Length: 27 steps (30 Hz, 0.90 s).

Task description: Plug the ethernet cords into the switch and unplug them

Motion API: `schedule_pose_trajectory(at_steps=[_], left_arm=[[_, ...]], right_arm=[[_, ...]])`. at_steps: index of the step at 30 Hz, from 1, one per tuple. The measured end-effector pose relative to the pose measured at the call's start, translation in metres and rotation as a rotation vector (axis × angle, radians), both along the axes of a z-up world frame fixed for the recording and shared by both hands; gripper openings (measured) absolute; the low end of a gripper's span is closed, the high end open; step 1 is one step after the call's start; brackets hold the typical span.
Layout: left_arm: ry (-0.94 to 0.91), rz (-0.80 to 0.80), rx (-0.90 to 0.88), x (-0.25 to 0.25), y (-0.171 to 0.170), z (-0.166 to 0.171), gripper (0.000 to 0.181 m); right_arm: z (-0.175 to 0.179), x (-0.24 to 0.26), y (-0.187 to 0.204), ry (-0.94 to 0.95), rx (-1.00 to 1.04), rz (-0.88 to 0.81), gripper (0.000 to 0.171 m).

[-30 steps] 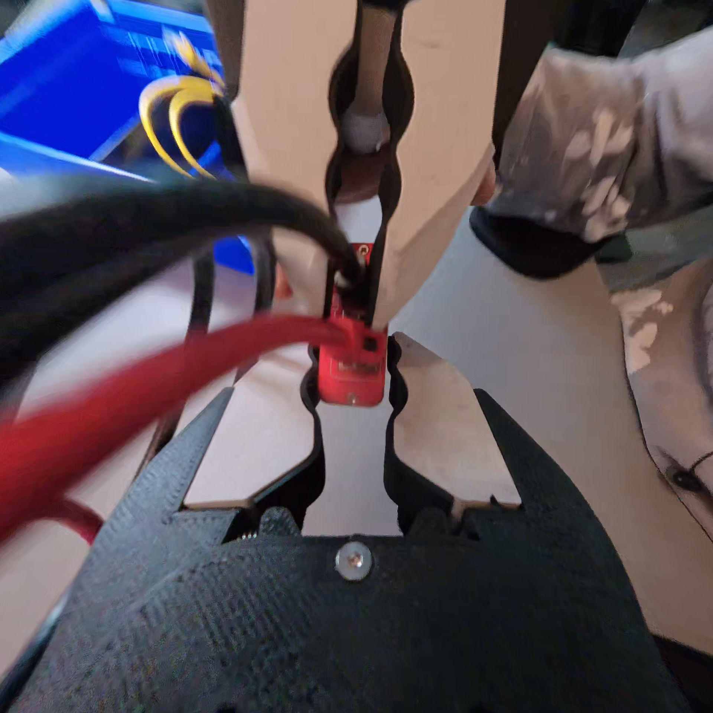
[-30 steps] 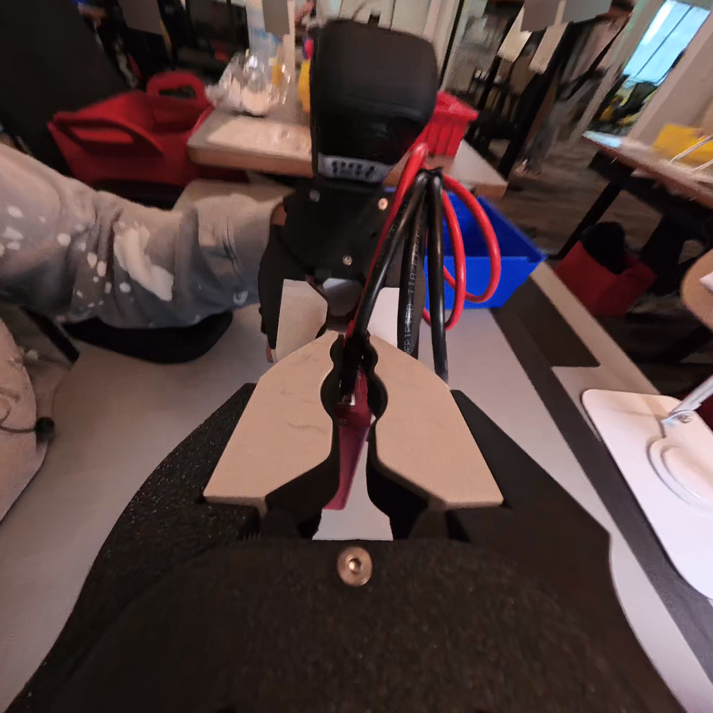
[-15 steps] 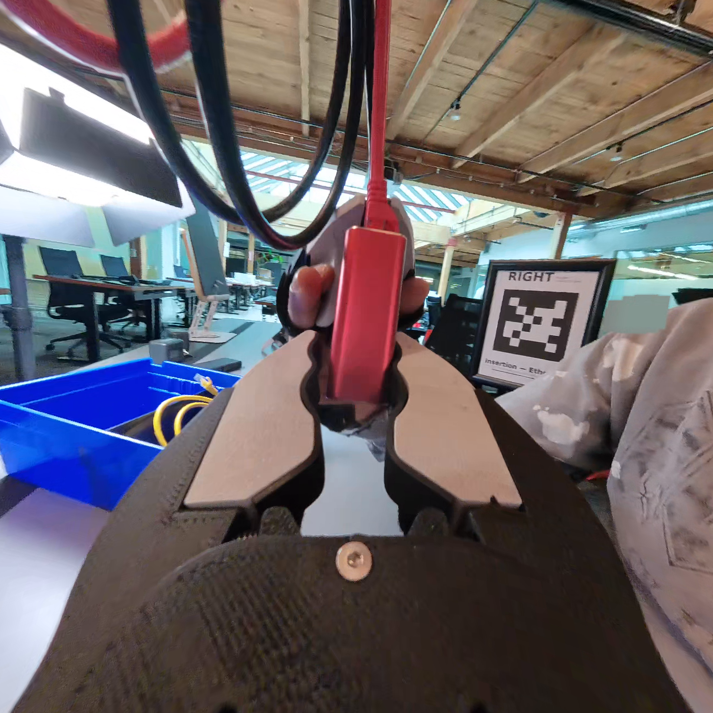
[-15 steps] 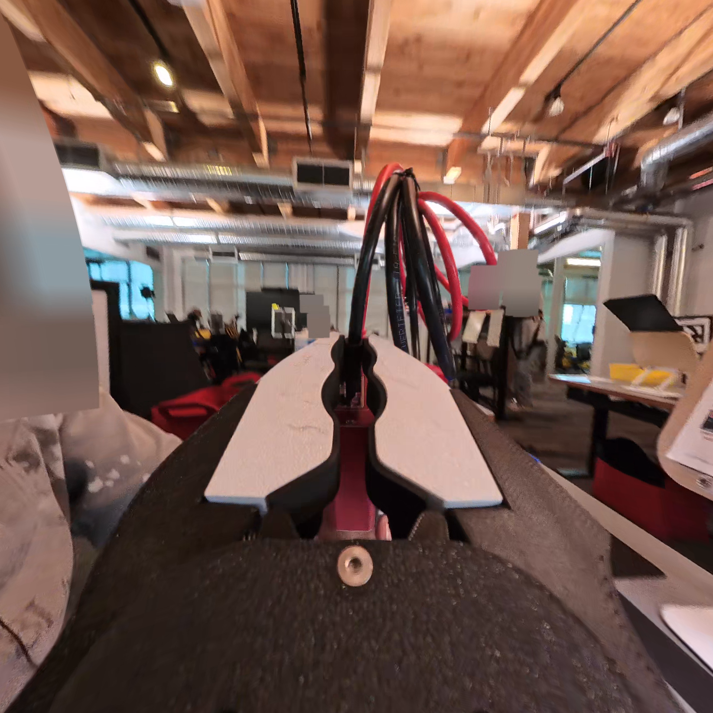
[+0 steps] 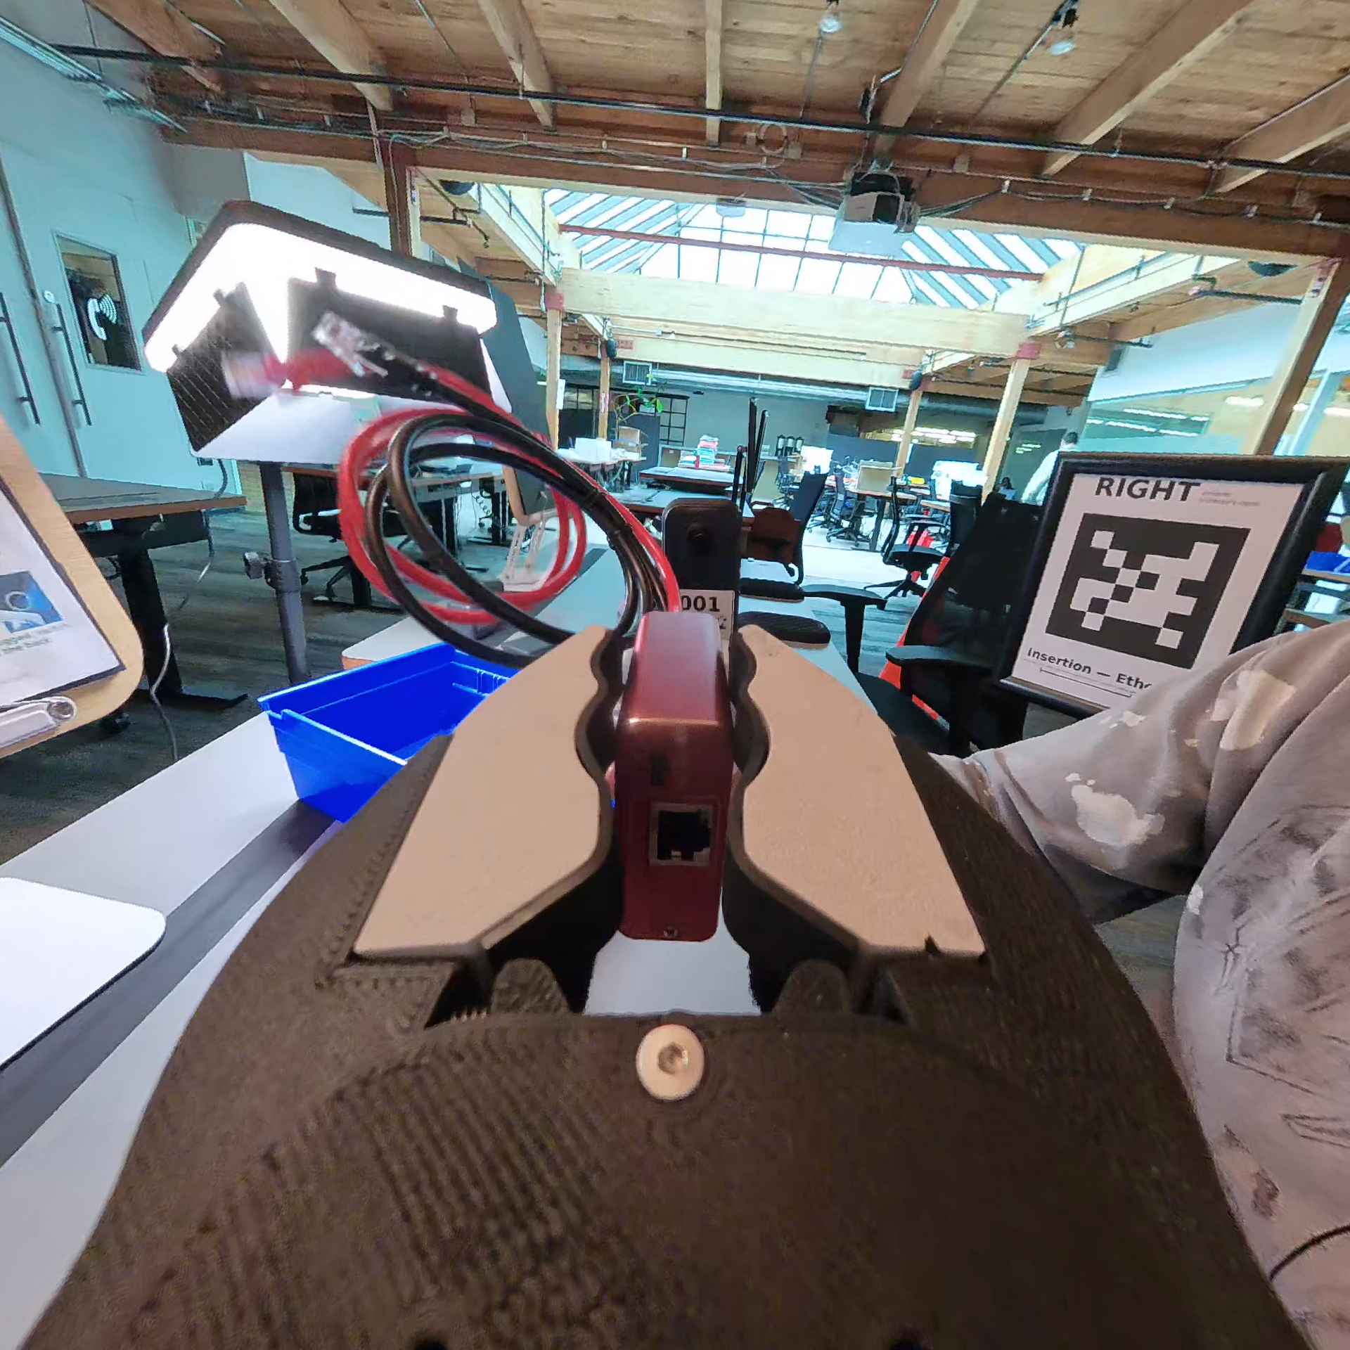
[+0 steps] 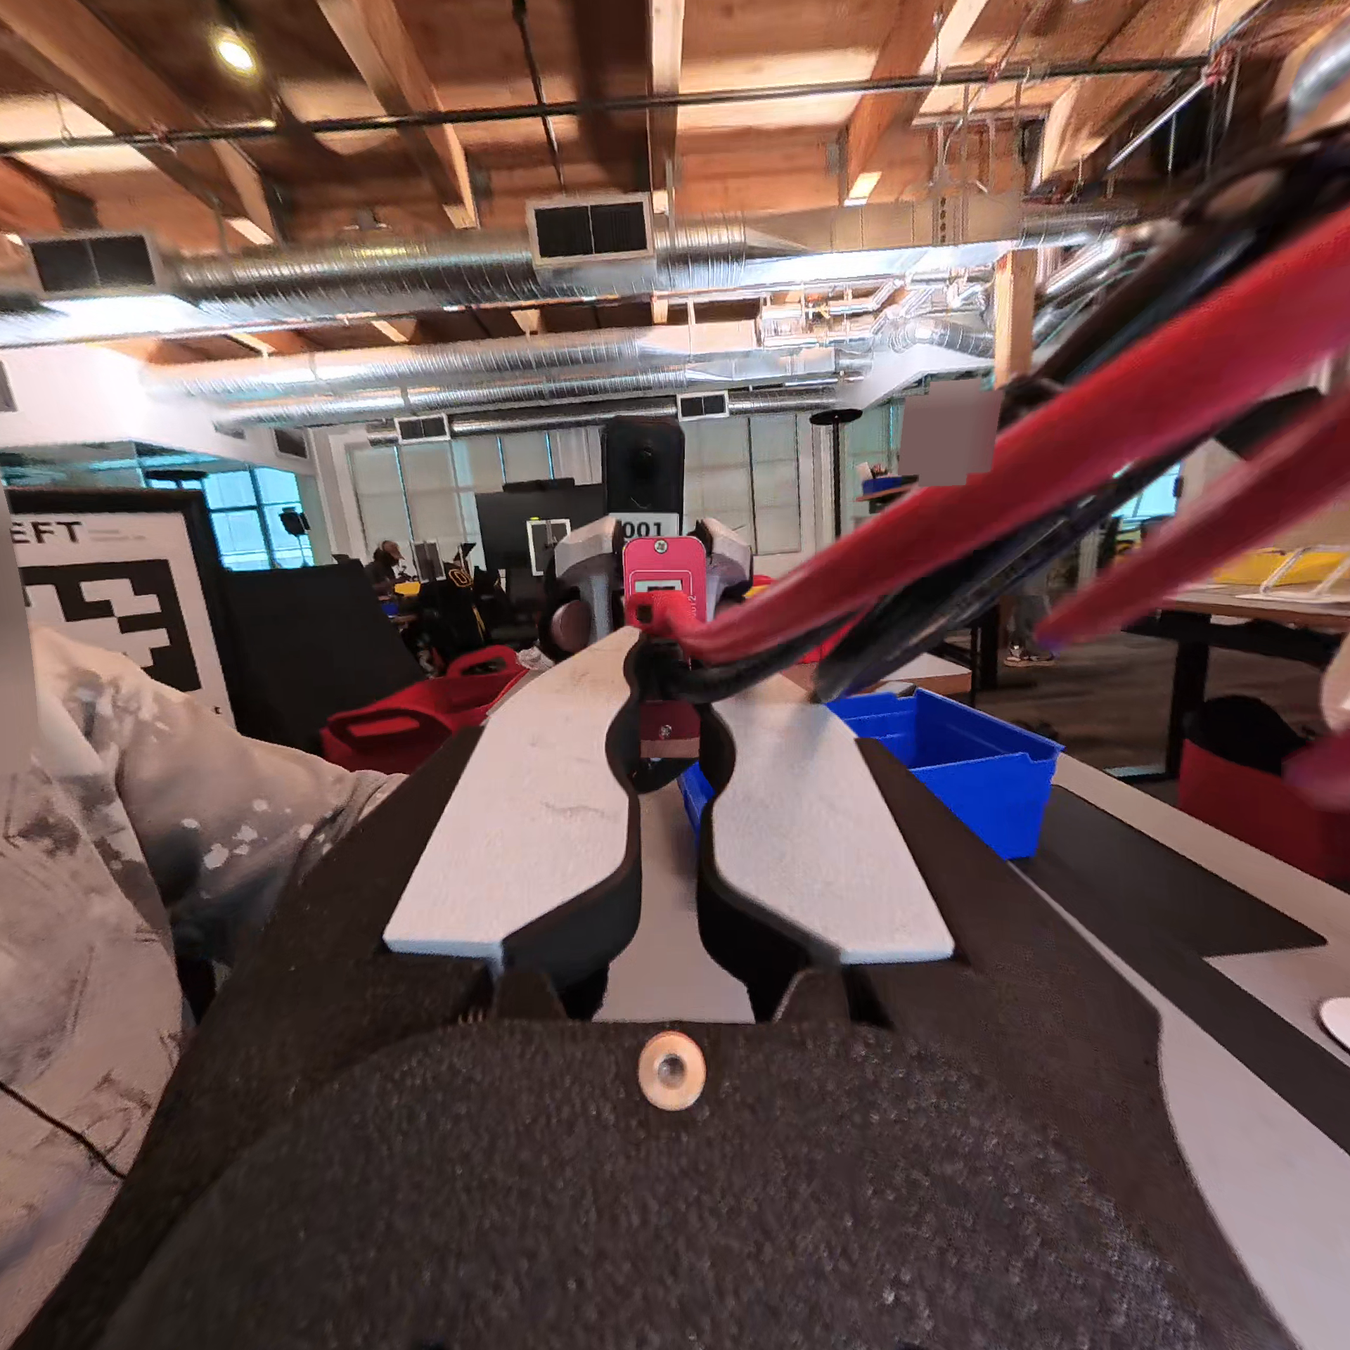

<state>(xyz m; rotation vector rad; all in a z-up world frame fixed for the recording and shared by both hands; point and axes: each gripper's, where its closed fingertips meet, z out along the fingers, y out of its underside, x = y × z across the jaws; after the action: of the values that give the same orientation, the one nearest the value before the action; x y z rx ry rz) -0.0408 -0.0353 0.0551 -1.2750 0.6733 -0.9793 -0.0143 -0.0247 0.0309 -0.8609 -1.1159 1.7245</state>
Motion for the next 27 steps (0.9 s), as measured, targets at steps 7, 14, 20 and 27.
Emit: schedule_pose_trajectory(at_steps=[7, 14, 20, 27], left_arm=[[-0.007, -0.001, -0.010, 0.000, 0.000, 0.000, 0.030], [-0.061, -0.010, -0.023, -0.006, 0.000, 0.004, 0.029], [-0.020, 0.000, 0.006, 0.002, -0.002, 0.002, 0.030], [-0.016, -0.011, 0.018, 0.010, -0.003, 0.001, 0.029]], right_arm=[[-0.005, -0.001, -0.001, -0.034, -0.026, 0.050, 0.012], [-0.018, -0.013, -0.015, -0.127, 0.074, 0.040, 0.032], [-0.022, -0.020, -0.012, -0.156, 0.056, -0.001, 0.025], [-0.023, -0.024, -0.020, -0.180, 0.120, -0.020, 0.026]])
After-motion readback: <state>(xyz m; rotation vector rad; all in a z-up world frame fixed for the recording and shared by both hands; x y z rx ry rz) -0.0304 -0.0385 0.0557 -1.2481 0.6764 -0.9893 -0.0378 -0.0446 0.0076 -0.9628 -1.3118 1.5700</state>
